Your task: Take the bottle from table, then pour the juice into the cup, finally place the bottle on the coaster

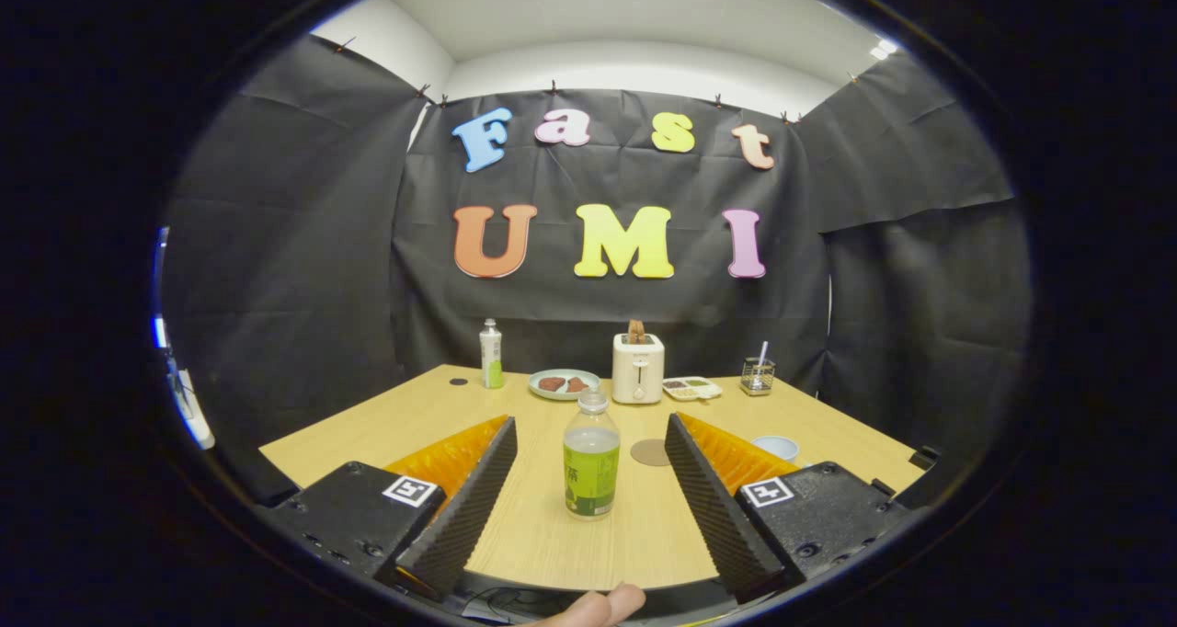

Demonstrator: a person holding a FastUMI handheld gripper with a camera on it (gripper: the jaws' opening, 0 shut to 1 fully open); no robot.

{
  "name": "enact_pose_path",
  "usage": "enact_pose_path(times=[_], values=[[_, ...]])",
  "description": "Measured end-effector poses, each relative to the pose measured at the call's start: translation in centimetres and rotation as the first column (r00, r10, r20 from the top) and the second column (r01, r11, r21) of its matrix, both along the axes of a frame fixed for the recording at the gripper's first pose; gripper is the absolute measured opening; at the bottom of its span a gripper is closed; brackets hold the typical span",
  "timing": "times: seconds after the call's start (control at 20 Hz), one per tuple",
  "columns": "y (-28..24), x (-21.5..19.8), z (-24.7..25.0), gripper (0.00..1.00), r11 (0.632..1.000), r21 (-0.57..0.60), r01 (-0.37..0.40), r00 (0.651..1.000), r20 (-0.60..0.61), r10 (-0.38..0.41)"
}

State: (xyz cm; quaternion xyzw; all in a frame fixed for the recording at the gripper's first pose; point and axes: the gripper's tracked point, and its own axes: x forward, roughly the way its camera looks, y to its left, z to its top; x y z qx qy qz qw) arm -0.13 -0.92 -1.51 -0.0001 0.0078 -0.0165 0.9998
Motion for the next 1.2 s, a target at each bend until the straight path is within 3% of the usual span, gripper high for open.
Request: enact_pose_path(times=[0.5, 0.75, 1.0, 1.2], values=[[0.3, 0.5, -1.3, 1.00, 1.000, 0.002, -0.005, 0.999, -0.039, 0.005], [-0.3, 3.3, -4.1, 1.00, 0.999, 0.006, 0.039, 0.995, -0.096, -0.038], [0.5, 7.2, -6.4, 1.00, 0.999, 0.022, 0.036, 0.991, -0.130, -0.033], [0.2, 9.6, -7.2, 1.00, 0.998, 0.011, 0.064, 0.992, -0.114, -0.062]])
